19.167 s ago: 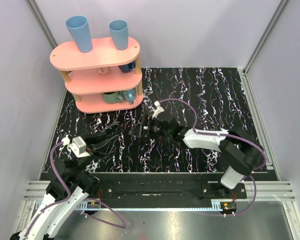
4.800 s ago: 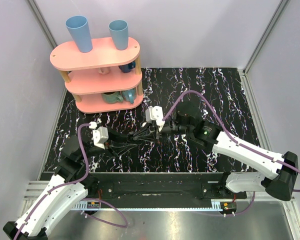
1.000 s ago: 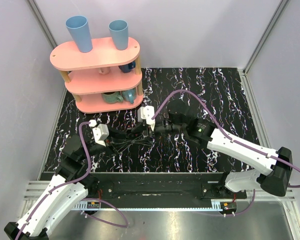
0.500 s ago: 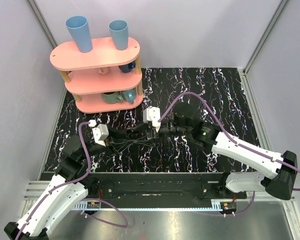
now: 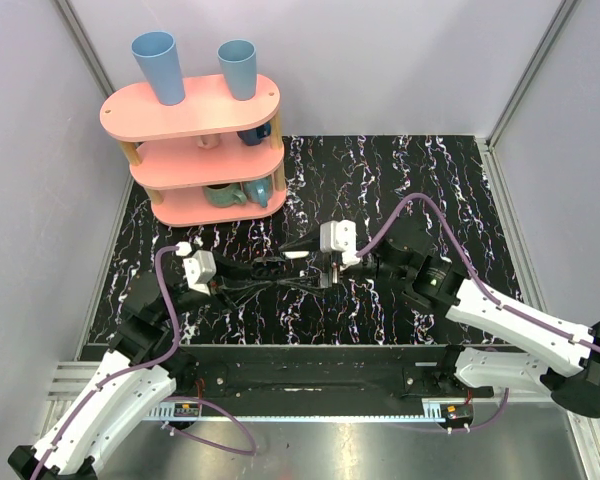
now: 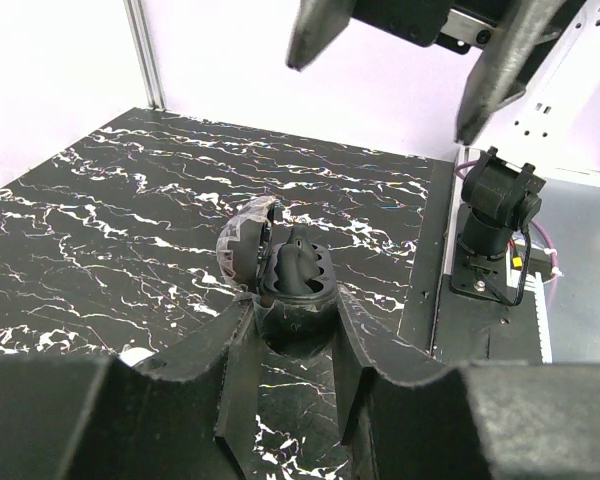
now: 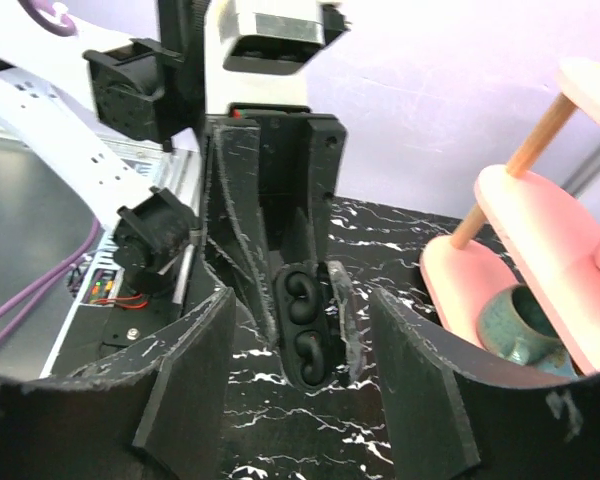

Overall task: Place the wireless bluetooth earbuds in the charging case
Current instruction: Adjust the left earbud in the left side groove of the charging case.

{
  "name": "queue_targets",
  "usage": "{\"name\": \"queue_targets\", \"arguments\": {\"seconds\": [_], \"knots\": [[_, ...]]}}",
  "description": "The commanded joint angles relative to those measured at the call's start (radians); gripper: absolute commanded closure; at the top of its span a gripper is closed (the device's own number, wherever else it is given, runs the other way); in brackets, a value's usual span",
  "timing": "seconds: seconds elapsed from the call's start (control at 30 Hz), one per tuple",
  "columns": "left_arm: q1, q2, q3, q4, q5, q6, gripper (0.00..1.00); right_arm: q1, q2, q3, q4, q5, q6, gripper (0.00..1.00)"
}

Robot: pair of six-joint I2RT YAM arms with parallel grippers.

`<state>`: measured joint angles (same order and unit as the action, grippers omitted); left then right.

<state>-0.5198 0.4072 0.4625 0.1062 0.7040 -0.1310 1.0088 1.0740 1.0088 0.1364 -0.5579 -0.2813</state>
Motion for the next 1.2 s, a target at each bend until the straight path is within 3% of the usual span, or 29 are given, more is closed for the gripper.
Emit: {"name": "queue_targets", "arguments": {"seconds": [0.0,0.27,0.5,0.6,0.77,1.0,1.17], "knots": [[0.000,-0.010,0.011,0.049,0.006,0.010,1.00,-0.003,-0.005,0.001,0.084,0.090,0.005,0.36],[0.000,-0.015,0.013,0.046,0.006,0.010,0.99,-0.003,0.004,0.005,0.100,0.249,0.059,0.30],[0.000,-0.018,0.011,0.044,0.005,0.010,0.99,-0.004,0.044,0.106,-0.012,0.383,0.183,0.27],[0.001,-0.018,0.013,0.043,-0.003,0.011,0.99,-0.003,0.060,0.132,-0.018,0.430,0.238,0.21],[0.001,-0.034,0.010,0.033,-0.035,0.017,0.99,-0.015,0.116,0.220,-0.086,0.663,0.384,0.16],[0.001,-0.070,0.005,0.018,-0.109,0.031,1.00,-0.024,0.187,0.358,-0.326,0.561,0.449,0.08],[0.003,-0.105,-0.002,0.010,-0.164,0.041,1.00,-0.024,0.168,0.372,-0.337,0.585,0.496,0.11]]}}
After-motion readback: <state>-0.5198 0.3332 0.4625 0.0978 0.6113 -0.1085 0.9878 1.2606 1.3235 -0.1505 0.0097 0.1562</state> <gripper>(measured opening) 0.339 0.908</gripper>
